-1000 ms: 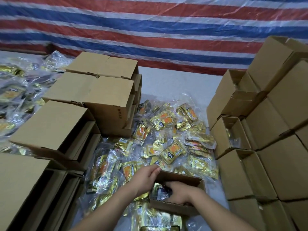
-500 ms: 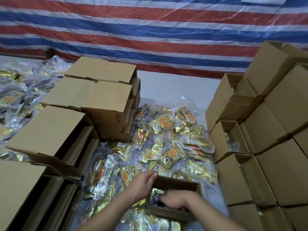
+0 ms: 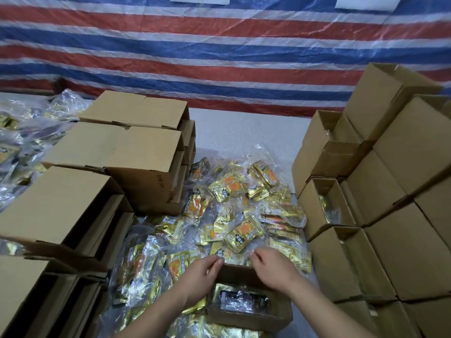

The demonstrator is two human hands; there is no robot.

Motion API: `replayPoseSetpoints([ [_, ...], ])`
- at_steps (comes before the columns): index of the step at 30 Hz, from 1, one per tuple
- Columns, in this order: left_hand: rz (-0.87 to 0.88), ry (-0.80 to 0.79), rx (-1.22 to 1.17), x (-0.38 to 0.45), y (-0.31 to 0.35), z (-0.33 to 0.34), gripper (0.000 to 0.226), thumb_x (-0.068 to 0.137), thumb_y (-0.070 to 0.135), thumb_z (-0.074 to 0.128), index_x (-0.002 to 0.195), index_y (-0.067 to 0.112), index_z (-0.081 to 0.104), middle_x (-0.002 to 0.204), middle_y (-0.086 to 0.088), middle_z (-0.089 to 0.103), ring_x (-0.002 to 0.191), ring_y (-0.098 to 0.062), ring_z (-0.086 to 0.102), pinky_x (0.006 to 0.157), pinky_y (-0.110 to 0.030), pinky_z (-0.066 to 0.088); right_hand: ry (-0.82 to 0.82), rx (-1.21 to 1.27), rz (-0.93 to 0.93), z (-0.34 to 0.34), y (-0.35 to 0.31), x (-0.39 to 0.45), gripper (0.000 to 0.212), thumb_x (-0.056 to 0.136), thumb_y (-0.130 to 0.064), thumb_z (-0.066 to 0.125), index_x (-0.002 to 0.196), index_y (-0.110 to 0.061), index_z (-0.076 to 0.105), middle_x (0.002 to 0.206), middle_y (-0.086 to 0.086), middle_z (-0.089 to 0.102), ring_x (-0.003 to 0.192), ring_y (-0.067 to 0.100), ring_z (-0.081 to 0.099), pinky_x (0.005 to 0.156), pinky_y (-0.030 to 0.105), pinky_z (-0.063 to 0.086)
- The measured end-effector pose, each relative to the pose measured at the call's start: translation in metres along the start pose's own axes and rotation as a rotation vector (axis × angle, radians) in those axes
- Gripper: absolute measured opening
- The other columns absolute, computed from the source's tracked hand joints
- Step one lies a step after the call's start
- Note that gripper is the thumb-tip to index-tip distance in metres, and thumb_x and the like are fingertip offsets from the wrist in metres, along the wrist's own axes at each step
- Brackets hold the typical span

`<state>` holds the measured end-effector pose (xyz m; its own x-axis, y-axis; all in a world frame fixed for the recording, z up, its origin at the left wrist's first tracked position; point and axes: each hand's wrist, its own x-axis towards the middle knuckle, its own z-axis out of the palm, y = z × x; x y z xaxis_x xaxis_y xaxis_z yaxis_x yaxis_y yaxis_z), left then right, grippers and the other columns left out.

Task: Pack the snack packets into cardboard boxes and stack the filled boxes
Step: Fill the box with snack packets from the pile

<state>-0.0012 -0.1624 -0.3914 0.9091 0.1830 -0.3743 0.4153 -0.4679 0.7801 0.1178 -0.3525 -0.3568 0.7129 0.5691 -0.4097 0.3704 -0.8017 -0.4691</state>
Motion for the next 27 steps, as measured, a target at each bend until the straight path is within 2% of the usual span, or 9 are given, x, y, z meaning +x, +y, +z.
replayPoseSetpoints([
  [4, -0.002, -0.019, -0.005, 0.001, 0.001, 0.0, 0.02, 0.104, 0.041, 0.043, 0.096, 0.038, 0.062, 0.095, 0.016, 0.064, 0.09, 0.003, 0.057, 0.073, -0.017, 0.041, 0.051, -0.05, 0.037, 0.011, 0.012, 0.006, 0.043, 0.103, -0.047, 0.032, 0.068, -0.029, 0.048, 0.07, -0.004, 0.058, 0.067, 0.012, 0.058, 0.059, 0.031, 0.043],
  [7, -0.022, -0.047, -0.038, 0.007, 0.003, -0.005, 0.025, 0.104, 0.045, 0.043, 0.097, 0.033, 0.064, 0.095, 0.011, 0.066, 0.091, -0.001, 0.059, 0.073, -0.019, 0.042, 0.038, -0.022, 0.023, 0.011, 0.014, 0.008, 0.043, 0.103, -0.049, 0.034, 0.066, -0.029, 0.047, 0.066, -0.003, 0.056, 0.062, 0.009, 0.055, 0.053, 0.028, 0.037],
  [11, -0.012, 0.034, -0.047, 0.034, 0.014, -0.02, 0.028, 0.104, 0.045, 0.042, 0.098, 0.031, 0.065, 0.095, 0.007, 0.07, 0.09, -0.006, 0.063, 0.076, -0.023, 0.049, 0.067, 0.046, 0.02, 0.004, 0.018, 0.01, 0.045, 0.102, -0.051, 0.035, 0.065, -0.028, 0.048, 0.063, -0.003, 0.056, 0.057, 0.008, 0.052, 0.053, 0.029, 0.037],
  [16, 0.067, 0.182, 0.243, 0.111, 0.042, -0.04, 0.024, 0.103, 0.031, 0.045, 0.1, 0.019, 0.065, 0.089, 0.003, 0.067, 0.079, -0.013, 0.062, 0.078, -0.038, 0.056, 0.139, 0.236, 0.057, -0.019, 0.021, 0.024, 0.046, 0.103, -0.051, 0.037, 0.068, -0.026, 0.052, 0.062, -0.002, 0.056, 0.055, 0.005, 0.051, 0.056, 0.029, 0.039],
  [19, 0.07, 0.208, 0.412, 0.164, 0.057, -0.048, 0.028, 0.102, 0.03, 0.047, 0.118, 0.014, 0.062, 0.113, -0.006, 0.067, 0.095, -0.02, 0.064, 0.087, -0.035, 0.054, 0.173, 0.364, 0.065, -0.036, 0.018, 0.038, 0.041, 0.103, -0.047, 0.039, 0.074, -0.024, 0.055, 0.071, -0.004, 0.058, 0.064, 0.007, 0.054, 0.062, 0.031, 0.044],
  [22, 0.014, 0.192, 0.546, 0.211, 0.066, -0.048, 0.05, 0.1, 0.04, 0.052, 0.141, 0.012, 0.046, 0.131, -0.01, 0.058, 0.113, -0.025, 0.059, 0.094, -0.038, 0.05, 0.214, 0.456, 0.075, -0.052, 0.012, 0.054, 0.031, 0.104, -0.043, 0.041, 0.082, -0.028, 0.058, 0.083, -0.008, 0.061, 0.078, 0.006, 0.058, 0.074, 0.03, 0.047],
  [24, -0.017, 0.162, 0.667, 0.241, 0.068, -0.045, 0.063, 0.098, 0.046, 0.054, 0.146, 0.01, 0.036, 0.14, -0.012, 0.051, 0.123, -0.028, 0.054, 0.102, -0.041, 0.047, 0.232, 0.526, 0.106, -0.059, 0.011, 0.063, 0.027, 0.103, -0.045, 0.042, 0.087, -0.032, 0.059, 0.084, -0.011, 0.061, 0.076, 0.001, 0.058, 0.069, 0.028, 0.046],
  [27, -0.064, 0.118, 0.775, 0.279, 0.063, -0.041, 0.079, 0.091, 0.046, 0.065, 0.15, 0.01, 0.026, 0.151, -0.015, 0.039, 0.134, -0.032, 0.045, 0.112, -0.046, 0.04, 0.25, 0.587, 0.129, -0.061, 0.015, 0.071, 0.024, 0.102, -0.049, 0.041, 0.088, -0.041, 0.058, 0.084, -0.017, 0.063, 0.077, -0.004, 0.058, 0.067, 0.022, 0.042],
])
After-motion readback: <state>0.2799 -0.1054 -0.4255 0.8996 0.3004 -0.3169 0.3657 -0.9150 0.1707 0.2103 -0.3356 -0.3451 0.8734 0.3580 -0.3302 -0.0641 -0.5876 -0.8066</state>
